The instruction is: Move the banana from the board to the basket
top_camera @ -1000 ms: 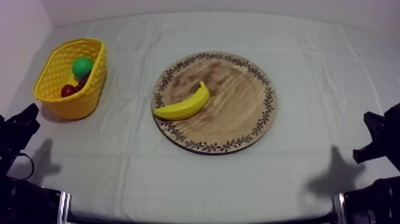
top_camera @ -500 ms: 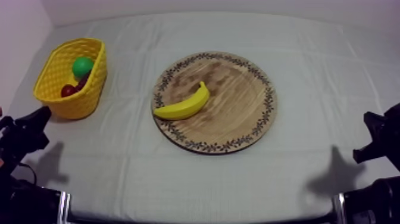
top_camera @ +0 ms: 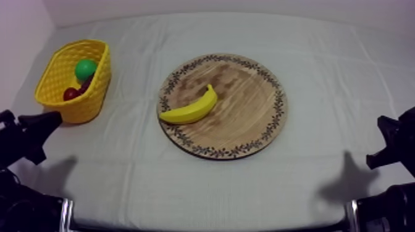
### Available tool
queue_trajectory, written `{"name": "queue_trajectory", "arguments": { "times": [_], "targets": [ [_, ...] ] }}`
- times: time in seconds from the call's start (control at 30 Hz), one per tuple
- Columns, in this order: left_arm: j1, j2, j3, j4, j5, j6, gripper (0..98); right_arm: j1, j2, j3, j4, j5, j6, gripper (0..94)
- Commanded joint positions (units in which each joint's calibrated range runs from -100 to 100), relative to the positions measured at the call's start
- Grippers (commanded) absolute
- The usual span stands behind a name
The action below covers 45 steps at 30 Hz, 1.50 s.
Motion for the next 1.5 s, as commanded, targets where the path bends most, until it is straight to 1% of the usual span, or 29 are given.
{"name": "queue_trajectory", "arguments": {
  "times": [0.0, 0.13, 0.3, 0.37, 0.67, 0.93, 1.03, 1.13, 1.2, 1.23, 1.47],
  "targets": [
    [0.7, 10.4, -10.5, -0.06, 4.5, -0.3, 0.0, 0.0, 0.0, 0.0, 0.0, 0.0, 0.0, 0.3],
    [2.3, 22.2, -23.6, -0.41, 12.0, -0.6, 0.0, 0.0, 0.0, 0.0, 0.0, 0.0, 0.0, 0.3],
    [5.0, 36.4, -38.9, -1.64, 21.5, 0.6, 0.0, 0.0, 0.0, 0.0, 0.0, 0.0, 0.0, 0.3],
    [6.2, 41.9, -43.9, -1.87, 24.2, 0.4, 0.0, 0.0, 0.0, 0.0, 0.0, 0.0, 0.0, 0.3],
    [12.4, 65.5, -65.5, -2.27, 33.5, -1.7, 0.0, 0.0, 0.0, 0.0, 0.0, 0.0, 0.0, 0.3],
    [14.3, 82.3, -82.5, -1.55, 41.6, -3.3, 0.0, 0.0, 0.0, 0.0, 0.0, 0.0, 0.0, 0.3],
    [14.6, 86.1, -86.1, -1.42, 44.0, -3.9, 0.0, 0.0, 0.0, 0.0, 0.0, 0.0, 0.0, 0.3],
    [14.8, 87.8, -87.3, -1.44, 45.1, -4.4, 0.4, 0.0, 0.0, 0.0, 0.0, 0.0, 0.0, 0.3],
    [14.8, 88.3, -87.3, -1.58, 45.7, -4.8, 4.1, 0.0, 0.0, 0.0, 0.0, 0.0, 0.0, 0.3],
    [14.7, 88.4, -87.2, -1.68, 46.1, -5.1, 7.7, 0.0, 0.0, 0.0, 0.0, 0.0, 0.0, 0.3],
    [14.6, 88.5, -85.6, -2.06, 48.2, -7.4, 46.3, 0.0, 0.0, 0.0, 0.0, 0.0, 0.0, 0.3]
  ]
}}
